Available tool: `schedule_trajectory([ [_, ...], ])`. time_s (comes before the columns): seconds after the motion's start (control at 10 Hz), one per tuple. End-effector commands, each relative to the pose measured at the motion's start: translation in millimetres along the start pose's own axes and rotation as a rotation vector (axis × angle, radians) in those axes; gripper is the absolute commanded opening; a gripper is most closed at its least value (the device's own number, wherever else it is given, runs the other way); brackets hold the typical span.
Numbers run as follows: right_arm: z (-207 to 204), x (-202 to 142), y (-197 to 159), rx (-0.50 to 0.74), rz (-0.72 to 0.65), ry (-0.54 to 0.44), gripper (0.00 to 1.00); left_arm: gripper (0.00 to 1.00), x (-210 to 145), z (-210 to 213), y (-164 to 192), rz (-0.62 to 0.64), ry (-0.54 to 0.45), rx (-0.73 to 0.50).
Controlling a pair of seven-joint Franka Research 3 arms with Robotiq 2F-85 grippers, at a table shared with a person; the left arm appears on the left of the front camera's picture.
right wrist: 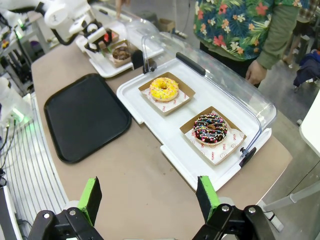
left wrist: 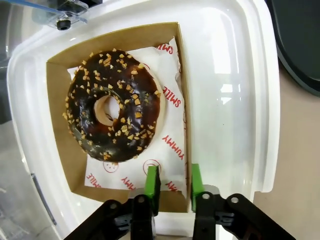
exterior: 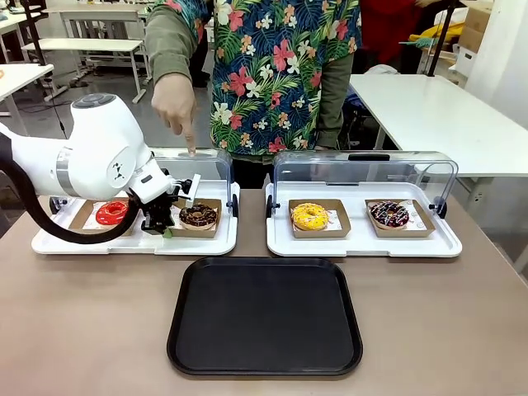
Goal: Move the second donut from the left to the tray.
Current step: Pick up the Paper togo box containing the Donut indicated by the person and place it on the Handle tray.
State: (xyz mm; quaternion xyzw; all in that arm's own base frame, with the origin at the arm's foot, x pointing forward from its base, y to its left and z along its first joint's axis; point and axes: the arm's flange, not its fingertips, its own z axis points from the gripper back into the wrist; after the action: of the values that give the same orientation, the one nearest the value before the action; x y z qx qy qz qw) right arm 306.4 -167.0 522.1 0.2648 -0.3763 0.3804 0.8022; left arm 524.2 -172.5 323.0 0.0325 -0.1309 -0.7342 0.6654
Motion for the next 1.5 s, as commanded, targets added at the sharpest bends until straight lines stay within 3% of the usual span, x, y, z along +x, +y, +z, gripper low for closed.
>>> schedule_trajectory([
  [0.0,1,2,-2,0.002,0.026,-0.021,1.00,0.00,1,8,0,0.007,0.019,-0.017],
  [0.4,1,2,-2,0.002,0.026,-0.021,1.00,0.00,-1,6,1,-0.003,0.018,-0.015],
  [0.5,1,2,-2,0.002,0.026,-0.021,1.00,0.00,-5,6,6,0.069,-0.022,-0.018],
  [0.6,1,2,-2,0.002,0.026,-0.021,1.00,0.00,-1,2,-1,-0.003,0.006,-0.018],
  [1.2,1,2,-2,0.002,0.026,-0.021,1.00,0.01,0,1,-1,0.005,0.002,-0.019],
  [1.4,1,2,-2,0.002,0.026,-0.021,1.00,0.01,2,25,-15,0.052,0.022,0.054],
])
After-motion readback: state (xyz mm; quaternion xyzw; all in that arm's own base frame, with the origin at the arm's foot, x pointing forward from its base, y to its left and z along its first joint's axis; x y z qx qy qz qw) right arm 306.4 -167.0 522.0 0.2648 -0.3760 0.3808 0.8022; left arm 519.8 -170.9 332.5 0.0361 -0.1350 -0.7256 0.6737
